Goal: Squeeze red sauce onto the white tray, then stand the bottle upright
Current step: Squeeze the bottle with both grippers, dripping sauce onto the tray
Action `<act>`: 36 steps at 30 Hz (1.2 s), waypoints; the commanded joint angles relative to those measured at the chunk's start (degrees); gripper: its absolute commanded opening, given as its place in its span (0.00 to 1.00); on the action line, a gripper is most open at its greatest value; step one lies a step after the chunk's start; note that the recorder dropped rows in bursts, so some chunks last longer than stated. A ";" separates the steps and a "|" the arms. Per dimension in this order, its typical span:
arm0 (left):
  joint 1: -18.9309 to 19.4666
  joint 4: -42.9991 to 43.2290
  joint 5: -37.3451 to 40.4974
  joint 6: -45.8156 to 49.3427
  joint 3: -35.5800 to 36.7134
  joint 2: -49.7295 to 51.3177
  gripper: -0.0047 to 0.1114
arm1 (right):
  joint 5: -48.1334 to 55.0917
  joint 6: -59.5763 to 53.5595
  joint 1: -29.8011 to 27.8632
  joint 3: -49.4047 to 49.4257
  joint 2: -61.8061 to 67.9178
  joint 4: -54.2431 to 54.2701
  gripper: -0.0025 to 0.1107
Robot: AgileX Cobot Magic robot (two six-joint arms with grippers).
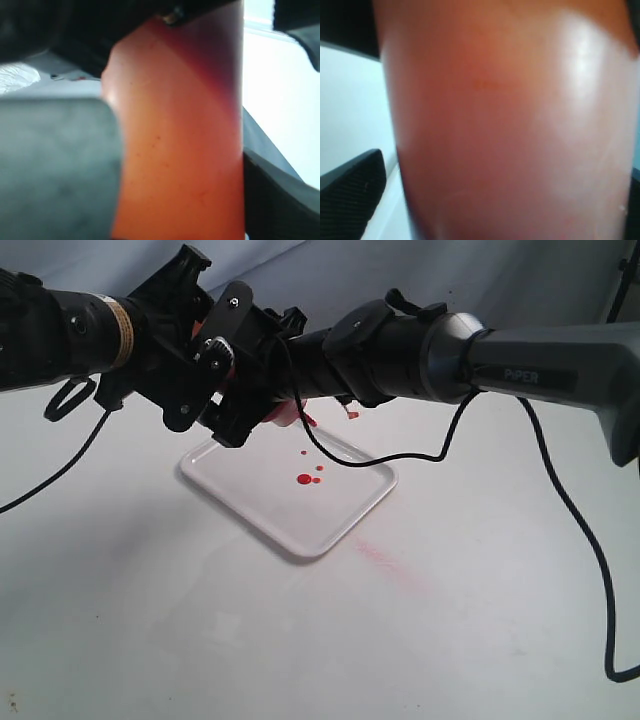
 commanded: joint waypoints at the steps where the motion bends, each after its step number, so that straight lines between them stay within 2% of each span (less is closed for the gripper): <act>1: -0.35 -0.89 -0.53 -0.49 -0.58 -1.37 0.04 | -0.30 -0.13 0.15 0.06 -1.01 -0.27 0.88; 9: 0.01 1.63 0.86 -0.49 -0.58 -1.37 0.04 | 1.12 5.58 0.15 0.17 -1.87 -0.27 0.88; 17: 0.01 1.63 0.86 -0.49 -0.58 -1.37 0.04 | 4.36 6.20 0.15 0.17 -2.47 -2.87 0.88; 28: 0.01 1.63 0.86 -0.49 -0.58 -1.37 0.04 | 5.39 18.00 0.15 0.17 -3.04 -17.75 0.88; 36: 0.02 4.24 2.45 -0.28 -0.58 -1.90 0.04 | 8.17 18.94 0.15 0.17 -4.82 -19.08 0.85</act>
